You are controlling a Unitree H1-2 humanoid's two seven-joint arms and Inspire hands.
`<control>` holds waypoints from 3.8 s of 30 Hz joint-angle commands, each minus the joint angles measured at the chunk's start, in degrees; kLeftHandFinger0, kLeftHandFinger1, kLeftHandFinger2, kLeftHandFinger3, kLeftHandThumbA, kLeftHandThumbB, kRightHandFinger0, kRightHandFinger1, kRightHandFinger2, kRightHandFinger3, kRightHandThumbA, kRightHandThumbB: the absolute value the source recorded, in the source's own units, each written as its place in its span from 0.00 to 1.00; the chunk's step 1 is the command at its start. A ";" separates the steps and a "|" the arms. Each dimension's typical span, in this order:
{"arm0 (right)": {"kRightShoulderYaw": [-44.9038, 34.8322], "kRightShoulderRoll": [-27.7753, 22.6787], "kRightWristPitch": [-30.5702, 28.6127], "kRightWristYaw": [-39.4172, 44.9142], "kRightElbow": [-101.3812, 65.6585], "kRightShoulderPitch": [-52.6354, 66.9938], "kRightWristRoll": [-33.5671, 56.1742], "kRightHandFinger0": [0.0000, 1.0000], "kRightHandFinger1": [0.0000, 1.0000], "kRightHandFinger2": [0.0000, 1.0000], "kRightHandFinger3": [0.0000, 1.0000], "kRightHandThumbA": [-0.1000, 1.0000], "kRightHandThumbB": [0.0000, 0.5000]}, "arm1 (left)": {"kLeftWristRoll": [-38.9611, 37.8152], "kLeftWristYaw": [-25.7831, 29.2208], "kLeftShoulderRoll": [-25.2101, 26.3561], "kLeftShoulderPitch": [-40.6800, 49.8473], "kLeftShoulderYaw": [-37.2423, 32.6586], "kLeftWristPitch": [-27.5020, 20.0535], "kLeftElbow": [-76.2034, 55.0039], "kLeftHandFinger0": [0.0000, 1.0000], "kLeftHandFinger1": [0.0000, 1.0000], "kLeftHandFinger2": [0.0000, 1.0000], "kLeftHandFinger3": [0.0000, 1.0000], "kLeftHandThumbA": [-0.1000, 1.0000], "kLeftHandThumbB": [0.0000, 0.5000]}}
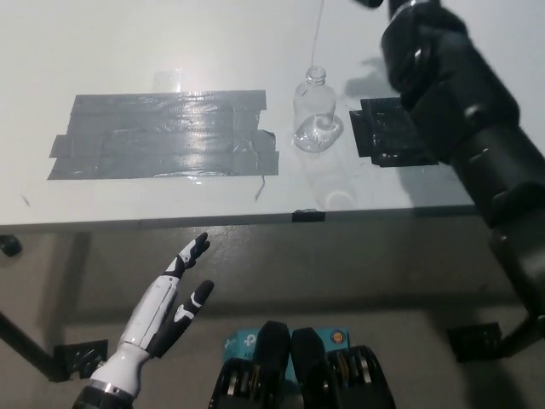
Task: The robot grabs the black lid of the spray bottle on the desk and places it on the black area of the desk
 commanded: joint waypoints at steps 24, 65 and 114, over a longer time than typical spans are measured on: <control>-12.28 -8.26 -7.11 -5.54 11.03 4.83 15.81 0.00 0.23 0.56 0.60 0.00 0.30 | 1.08 0.71 0.39 -0.76 0.20 -0.86 -1.23 1.00 1.00 1.00 1.00 1.00 0.11; -11.23 -9.60 -9.82 15.67 -3.89 9.43 24.44 1.00 1.00 1.00 1.00 1.00 0.88 | 3.06 0.84 0.12 -3.64 0.86 1.66 -2.02 0.93 1.00 1.00 1.00 0.38 0.06; -4.06 -3.43 -12.42 17.05 -63.78 69.26 21.49 1.00 1.00 1.00 1.00 1.00 0.60 | 2.37 2.45 -0.98 2.94 0.49 -2.25 -0.41 1.00 1.00 1.00 1.00 1.00 0.08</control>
